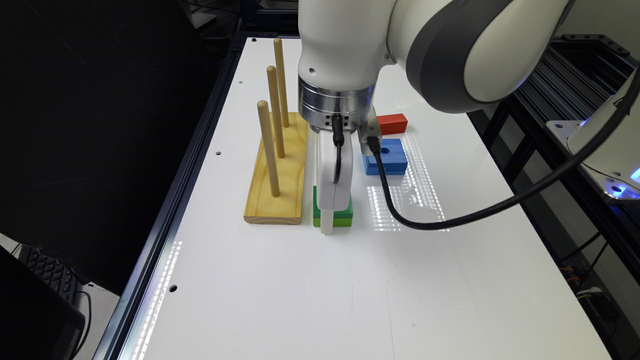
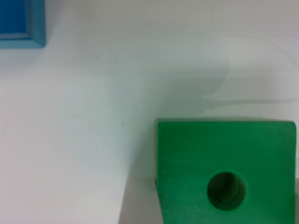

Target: Pick up green block.

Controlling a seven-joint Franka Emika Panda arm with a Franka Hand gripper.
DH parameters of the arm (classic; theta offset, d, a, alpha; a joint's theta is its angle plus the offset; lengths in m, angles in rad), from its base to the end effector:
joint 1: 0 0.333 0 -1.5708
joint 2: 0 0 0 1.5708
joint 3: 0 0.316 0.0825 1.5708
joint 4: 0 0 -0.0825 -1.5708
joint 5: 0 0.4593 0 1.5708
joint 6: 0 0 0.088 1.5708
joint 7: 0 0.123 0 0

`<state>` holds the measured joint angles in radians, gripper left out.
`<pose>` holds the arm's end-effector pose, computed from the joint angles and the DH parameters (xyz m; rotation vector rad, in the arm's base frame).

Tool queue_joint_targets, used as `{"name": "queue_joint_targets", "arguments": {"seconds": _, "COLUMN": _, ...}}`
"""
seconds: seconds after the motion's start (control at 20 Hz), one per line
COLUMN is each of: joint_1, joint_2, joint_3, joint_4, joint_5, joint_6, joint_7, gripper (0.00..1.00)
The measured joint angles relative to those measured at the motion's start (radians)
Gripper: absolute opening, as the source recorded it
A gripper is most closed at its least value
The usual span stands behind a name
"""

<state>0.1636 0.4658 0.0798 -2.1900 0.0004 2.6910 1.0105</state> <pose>0.5773 0.1470 0.0917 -2.8609 1.1703 -0.0133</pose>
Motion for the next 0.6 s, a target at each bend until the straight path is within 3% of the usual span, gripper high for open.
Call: {"name": "queue_joint_targets", "arguments": {"seconds": 0.6, "joint_1": 0.0, "joint_2": -0.032, "joint_3": 0.0, "joint_4": 0.0, "joint_5": 0.0, "joint_6": -0.026, "joint_7": 0.0, "gripper": 0.0}}
